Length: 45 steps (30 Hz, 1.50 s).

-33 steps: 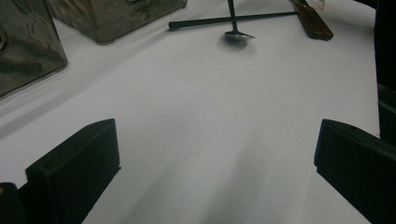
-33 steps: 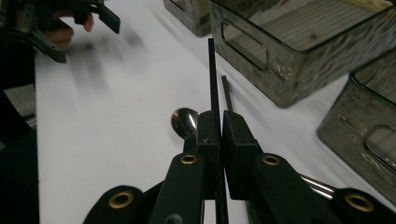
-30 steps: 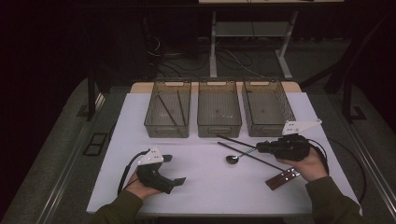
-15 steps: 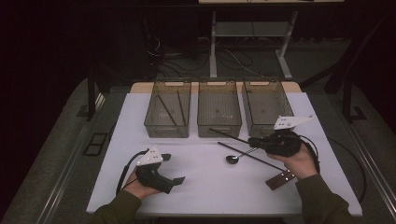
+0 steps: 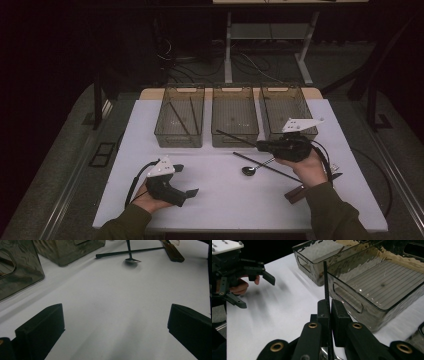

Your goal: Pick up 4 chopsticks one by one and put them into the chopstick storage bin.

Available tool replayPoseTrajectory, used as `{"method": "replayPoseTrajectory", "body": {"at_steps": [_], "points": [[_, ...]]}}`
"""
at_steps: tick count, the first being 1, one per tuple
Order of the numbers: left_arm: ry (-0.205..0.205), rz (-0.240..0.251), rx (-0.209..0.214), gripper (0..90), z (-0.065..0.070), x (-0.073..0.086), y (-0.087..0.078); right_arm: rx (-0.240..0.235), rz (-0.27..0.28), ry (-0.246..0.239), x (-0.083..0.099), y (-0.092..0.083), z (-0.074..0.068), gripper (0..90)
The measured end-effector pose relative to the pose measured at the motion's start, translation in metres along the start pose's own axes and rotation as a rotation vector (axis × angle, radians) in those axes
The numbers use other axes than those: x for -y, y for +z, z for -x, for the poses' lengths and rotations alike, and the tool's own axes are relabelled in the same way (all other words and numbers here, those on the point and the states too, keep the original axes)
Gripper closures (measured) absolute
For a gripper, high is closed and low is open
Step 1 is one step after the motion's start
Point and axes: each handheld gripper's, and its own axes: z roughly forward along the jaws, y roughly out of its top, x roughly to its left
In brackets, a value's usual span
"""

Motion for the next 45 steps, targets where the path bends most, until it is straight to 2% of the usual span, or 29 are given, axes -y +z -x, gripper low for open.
{"method": "replayPoseTrajectory", "body": {"at_steps": [14,27,45], "points": [[0.002,-0.003,-0.002,0.5,0.001,0.0,0.002,0.023,0.001,0.002,-0.014,0.02,-0.006,85.4],[0.003,-0.006,-0.002,0.5,0.001,0.0,0.002,0.045,0.009,0.018,-0.041,0.046,-0.007,85.4],[0.003,-0.001,0.011,0.5,0.002,-0.001,0.003,0.098,-0.013,0.024,-0.082,0.097,-0.01,85.4]]}}
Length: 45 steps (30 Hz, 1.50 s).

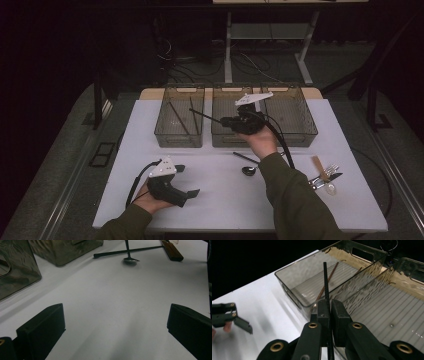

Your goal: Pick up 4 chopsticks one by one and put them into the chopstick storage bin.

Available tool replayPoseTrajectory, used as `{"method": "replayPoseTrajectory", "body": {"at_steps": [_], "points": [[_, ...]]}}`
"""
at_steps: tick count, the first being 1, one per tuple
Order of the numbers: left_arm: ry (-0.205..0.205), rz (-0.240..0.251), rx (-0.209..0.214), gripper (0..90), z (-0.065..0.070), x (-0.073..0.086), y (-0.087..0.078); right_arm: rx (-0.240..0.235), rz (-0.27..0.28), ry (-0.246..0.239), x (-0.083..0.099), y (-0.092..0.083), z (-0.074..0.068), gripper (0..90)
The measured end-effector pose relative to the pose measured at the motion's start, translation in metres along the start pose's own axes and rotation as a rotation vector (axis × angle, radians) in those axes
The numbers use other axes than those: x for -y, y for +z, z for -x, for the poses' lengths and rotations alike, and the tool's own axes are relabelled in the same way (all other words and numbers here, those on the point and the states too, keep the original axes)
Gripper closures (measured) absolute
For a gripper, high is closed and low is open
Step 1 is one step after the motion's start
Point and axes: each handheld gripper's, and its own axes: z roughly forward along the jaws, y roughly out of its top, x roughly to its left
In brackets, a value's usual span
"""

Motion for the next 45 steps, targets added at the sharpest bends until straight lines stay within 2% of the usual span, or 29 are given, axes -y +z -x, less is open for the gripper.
{"method": "replayPoseTrajectory", "body": {"at_steps": [11,19,24,32,38,45], "points": [[0.001,0.004,0.004,0.5,0.0,0.0,0.0,0.03,-0.011,0.034,-0.012,0.031,0.001,85.4],[0.012,-0.002,0.011,0.6,0.0,-0.001,-0.001,0.053,-0.037,0.035,-0.019,0.058,-0.001,85.4],[0.003,0.012,0.009,0.9,0.001,-0.001,-0.001,0.069,-0.039,0.043,-0.026,0.073,-0.001,85.4],[0.017,0.006,0.01,0.8,0.0,-0.002,-0.002,0.092,-0.05,0.053,-0.038,0.1,-0.002,85.4],[0.018,0.002,0.01,0.9,0.001,-0.002,-0.001,0.121,-0.078,0.052,-0.045,0.121,-0.001,85.4],[0.009,0.004,0.012,0.9,0.001,-0.002,0.0,0.133,-0.103,0.064,-0.054,0.14,-0.002,85.4]]}}
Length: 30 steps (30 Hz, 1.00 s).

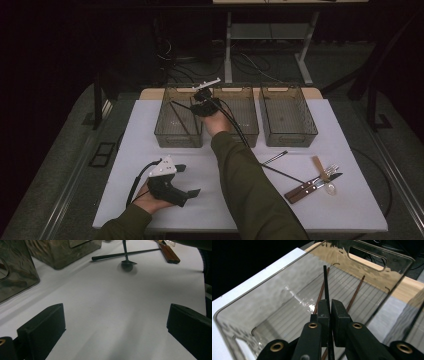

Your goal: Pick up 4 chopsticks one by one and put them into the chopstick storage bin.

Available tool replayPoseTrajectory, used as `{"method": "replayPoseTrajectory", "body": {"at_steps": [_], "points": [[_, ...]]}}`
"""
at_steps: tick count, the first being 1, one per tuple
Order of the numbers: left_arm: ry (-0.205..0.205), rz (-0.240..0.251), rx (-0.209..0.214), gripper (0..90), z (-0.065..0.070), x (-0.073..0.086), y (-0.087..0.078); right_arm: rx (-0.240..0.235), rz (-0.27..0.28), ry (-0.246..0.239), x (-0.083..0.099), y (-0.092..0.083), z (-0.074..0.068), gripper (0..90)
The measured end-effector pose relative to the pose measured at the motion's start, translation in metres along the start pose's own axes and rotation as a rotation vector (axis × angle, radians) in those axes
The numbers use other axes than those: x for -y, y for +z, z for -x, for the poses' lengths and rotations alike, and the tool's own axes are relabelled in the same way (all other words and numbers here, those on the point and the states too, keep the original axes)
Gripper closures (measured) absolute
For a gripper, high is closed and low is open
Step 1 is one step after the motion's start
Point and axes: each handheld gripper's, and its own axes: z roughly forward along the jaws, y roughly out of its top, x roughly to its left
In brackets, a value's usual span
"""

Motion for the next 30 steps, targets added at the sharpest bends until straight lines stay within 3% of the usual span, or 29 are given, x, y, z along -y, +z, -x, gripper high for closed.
{"method": "replayPoseTrajectory", "body": {"at_steps": [13,18,23,30], "points": [[0.004,-0.005,0.007,0.9,0.0,-0.001,0.001,0.017,-0.047,-0.004,-0.009,0.028,-0.01,85.3],[0.008,-0.004,0.009,0.9,0.0,-0.001,0.002,-0.001,-0.073,-0.002,-0.011,0.032,-0.015,84.1],[0.007,-0.005,0.011,0.9,0.0,-0.001,0.001,0.016,-0.071,-0.05,-0.011,0.029,-0.017,60.2],[0.01,-0.002,0.009,0.9,0.0,-0.001,0.001,-0.039,-0.051,-0.04,-0.012,0.01,-0.015,50.1]]}}
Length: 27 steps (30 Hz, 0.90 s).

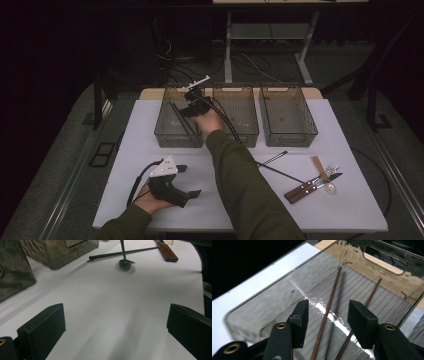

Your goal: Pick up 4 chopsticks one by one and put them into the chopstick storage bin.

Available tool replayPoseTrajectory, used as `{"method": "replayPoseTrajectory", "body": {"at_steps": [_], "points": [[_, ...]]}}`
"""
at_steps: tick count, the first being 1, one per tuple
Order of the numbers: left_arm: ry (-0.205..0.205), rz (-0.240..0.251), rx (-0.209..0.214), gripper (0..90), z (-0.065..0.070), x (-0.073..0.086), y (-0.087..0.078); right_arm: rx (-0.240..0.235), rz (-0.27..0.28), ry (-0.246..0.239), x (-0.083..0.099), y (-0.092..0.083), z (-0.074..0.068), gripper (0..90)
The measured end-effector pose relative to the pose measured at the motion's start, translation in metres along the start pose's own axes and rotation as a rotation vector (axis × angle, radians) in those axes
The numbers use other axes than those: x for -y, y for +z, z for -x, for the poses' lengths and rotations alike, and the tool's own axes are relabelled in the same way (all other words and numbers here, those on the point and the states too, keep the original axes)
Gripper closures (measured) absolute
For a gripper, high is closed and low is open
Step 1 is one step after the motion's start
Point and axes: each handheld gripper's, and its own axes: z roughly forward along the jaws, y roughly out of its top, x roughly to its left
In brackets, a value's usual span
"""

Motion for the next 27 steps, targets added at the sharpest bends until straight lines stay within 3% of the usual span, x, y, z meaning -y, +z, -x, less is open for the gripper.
{"method": "replayPoseTrajectory", "body": {"at_steps": [12,27], "points": [[-0.001,-0.001,-0.001,0.9,0.001,0.0,0.0,-0.12,0.069,-0.025,0.03,-0.054,0.011,39.6],[-0.002,-0.011,-0.007,0.6,0.0,0.001,0.001,-0.163,0.113,-0.077,0.075,-0.11,0.024,31.8]]}}
